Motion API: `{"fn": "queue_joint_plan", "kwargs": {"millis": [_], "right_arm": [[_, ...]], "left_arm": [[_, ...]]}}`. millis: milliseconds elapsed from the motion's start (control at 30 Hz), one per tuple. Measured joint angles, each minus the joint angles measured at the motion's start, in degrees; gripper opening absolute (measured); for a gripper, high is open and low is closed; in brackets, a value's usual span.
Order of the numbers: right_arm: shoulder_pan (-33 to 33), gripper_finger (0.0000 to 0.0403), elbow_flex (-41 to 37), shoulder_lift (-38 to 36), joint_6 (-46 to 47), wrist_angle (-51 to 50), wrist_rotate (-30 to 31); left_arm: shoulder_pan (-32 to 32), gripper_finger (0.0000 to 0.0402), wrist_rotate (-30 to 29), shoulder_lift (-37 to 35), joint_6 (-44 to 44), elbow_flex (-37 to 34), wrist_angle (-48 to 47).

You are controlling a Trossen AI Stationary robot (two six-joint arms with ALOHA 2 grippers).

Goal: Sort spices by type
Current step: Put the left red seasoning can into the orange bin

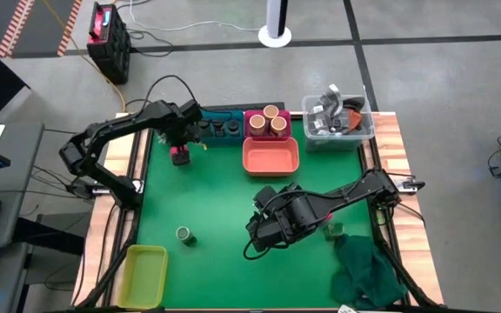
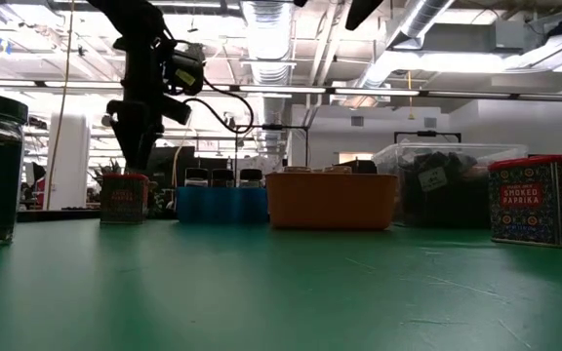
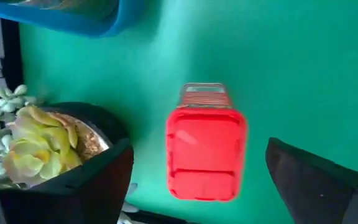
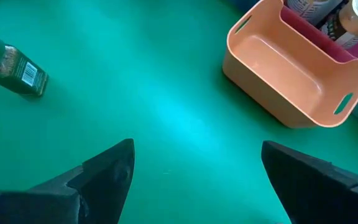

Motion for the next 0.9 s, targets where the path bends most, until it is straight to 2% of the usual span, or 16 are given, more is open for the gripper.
{"fn": "queue_joint_plan", "kwargs": {"millis": [267, 433, 667, 900], "right_arm": [[0.0, 0.0376, 0.0, 0.0, -0.1, -0.6, 0.0], [0.0, 0.0376, 0.0, 0.0, -0.1, -1.2, -0.1], [0.0, 0.0376, 0.0, 0.0, 0.0, -1.4, -0.5], [0.0, 0.0376, 0.0, 0.0, 0.8, -3.8, -1.7]], "left_arm": [[-1.1, 0.0353, -3.9, 0.0, -0.9, -8.2, 2.4], [-1.4, 0.0336, -5.1, 0.0, -3.8, -11.4, 5.4], [-1.9, 0.0277, -5.1, 0.0, -6.9, -11.5, 9.3], [-1.9, 0.0202, -2.4, 0.0, -6.9, -11.5, 8.1]]}}
